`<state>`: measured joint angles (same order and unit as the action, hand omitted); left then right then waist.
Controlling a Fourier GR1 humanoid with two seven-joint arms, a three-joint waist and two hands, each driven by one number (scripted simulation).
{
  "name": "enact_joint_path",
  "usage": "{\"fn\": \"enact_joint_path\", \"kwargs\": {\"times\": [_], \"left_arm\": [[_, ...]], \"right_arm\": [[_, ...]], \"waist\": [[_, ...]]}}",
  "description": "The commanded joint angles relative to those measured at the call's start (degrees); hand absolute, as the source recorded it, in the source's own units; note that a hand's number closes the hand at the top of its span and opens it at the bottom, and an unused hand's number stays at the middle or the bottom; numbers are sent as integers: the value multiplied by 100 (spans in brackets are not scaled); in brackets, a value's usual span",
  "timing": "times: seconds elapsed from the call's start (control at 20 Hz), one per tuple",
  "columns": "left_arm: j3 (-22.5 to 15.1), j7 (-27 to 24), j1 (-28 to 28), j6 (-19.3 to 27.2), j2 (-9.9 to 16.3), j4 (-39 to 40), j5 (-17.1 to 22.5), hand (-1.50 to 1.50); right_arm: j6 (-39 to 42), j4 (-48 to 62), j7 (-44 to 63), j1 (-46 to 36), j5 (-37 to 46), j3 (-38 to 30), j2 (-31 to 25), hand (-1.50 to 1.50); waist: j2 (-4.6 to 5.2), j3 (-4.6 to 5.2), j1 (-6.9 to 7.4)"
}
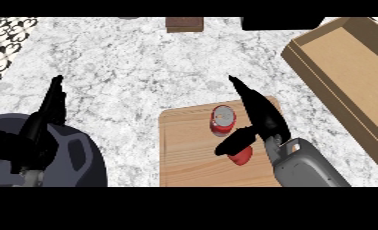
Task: Pick the can from the cutting board and place it in the cardboard box
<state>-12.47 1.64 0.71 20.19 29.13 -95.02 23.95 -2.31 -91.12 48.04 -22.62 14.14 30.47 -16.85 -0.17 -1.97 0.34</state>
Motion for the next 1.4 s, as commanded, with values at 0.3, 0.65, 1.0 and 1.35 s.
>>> {"fn": "enact_joint_path", "kwargs": {"times": [0.3, 0.65, 1.0, 1.35], "left_arm": [[105, 356, -519, 172, -242, -72, 293, 0], [-71, 157, -465, 97, -291, 74, 217, 0], [-221, 175, -254, 334, -388, -266, 161, 0], [-145, 235, -437, 327, -322, -159, 216, 0]], "right_arm": [[32, 360, -211, 39, 244, 41, 216, -150], [57, 761, -498, -59, 407, 6, 357, -150], [118, 707, -990, -7, 753, 132, 120, 150], [295, 454, -1213, -140, 1452, 789, 47, 150]], "waist": [[24, 194, -44], [32, 196, -39], [10, 192, -44], [1, 197, -95]]}}
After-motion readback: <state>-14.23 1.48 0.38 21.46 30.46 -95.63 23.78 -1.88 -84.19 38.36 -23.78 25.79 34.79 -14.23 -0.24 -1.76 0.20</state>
